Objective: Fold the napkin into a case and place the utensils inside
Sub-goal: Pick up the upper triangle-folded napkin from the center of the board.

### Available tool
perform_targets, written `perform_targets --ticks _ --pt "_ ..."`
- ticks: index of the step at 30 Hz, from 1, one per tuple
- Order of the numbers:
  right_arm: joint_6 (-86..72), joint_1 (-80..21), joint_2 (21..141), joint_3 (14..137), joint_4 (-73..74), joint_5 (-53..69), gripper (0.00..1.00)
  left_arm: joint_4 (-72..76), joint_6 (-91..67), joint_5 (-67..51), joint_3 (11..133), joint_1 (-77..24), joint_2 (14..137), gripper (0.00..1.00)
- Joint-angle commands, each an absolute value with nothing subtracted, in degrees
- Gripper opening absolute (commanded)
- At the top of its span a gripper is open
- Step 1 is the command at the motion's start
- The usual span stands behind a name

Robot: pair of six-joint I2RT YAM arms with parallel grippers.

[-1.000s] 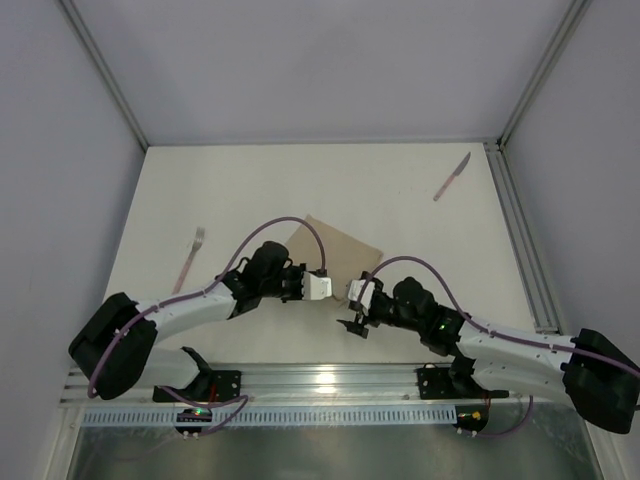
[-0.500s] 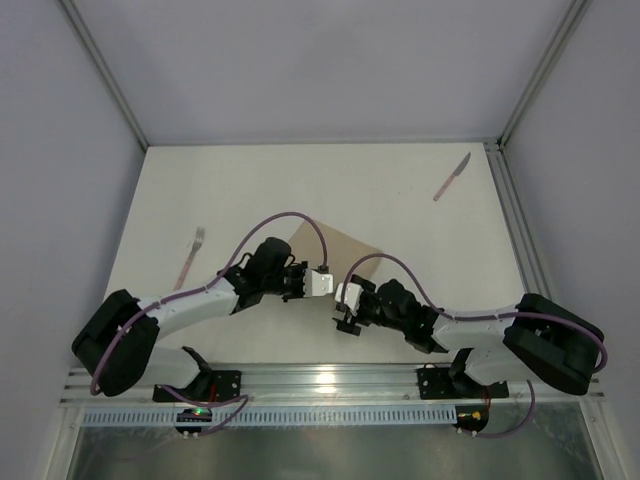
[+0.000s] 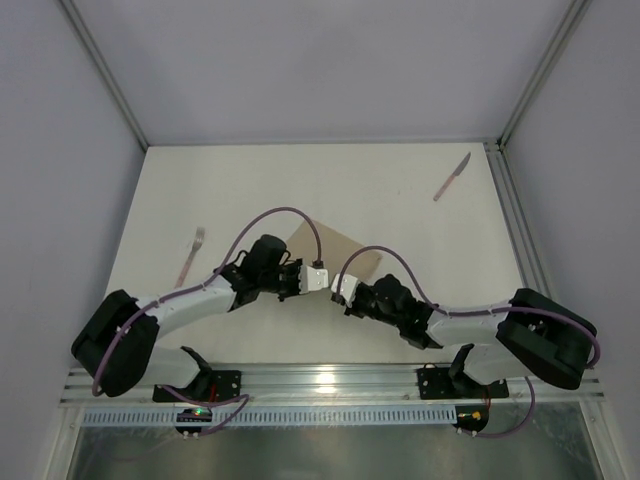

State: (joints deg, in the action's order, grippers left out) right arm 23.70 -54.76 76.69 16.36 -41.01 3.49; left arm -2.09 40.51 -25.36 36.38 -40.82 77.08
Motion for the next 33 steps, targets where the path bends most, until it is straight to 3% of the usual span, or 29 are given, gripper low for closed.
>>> perform_targets --ticks 1,5,10,15,27,33 --pt "20.32 -55.11 72.08 22.14 -38.25 4.48 0.04 -0.45 39.29 -23.74 35.78 -40.78 76.20 0.13" --pt "17.85 -53.97 69.88 24.08 -32.62 6.15 0.04 4.65 39.20 -18.55 32.62 -40.96 74.63 0.37" --pt "15.82 -51.51 68.82 25.48 -30.50 9.13 0.04 6.32 41.48 -12.59 29.98 -40.96 73.13 0.43" --pt "16.79 -49.58 67.59 26.37 -26.11 10.37 0.04 9.84 43.15 -4.93 26.46 -40.52 67.87 0.32" --pt "17.05 -46.32 64.60 25.93 -23.12 13.09 0.04 0.53 44.91 -1.41 25.14 -37.44 63.55 0.28" --pt "17.23 -45.79 64.60 25.84 -22.59 13.62 0.04 0.09 45.09 -1.32 25.31 -35.95 63.19 0.19"
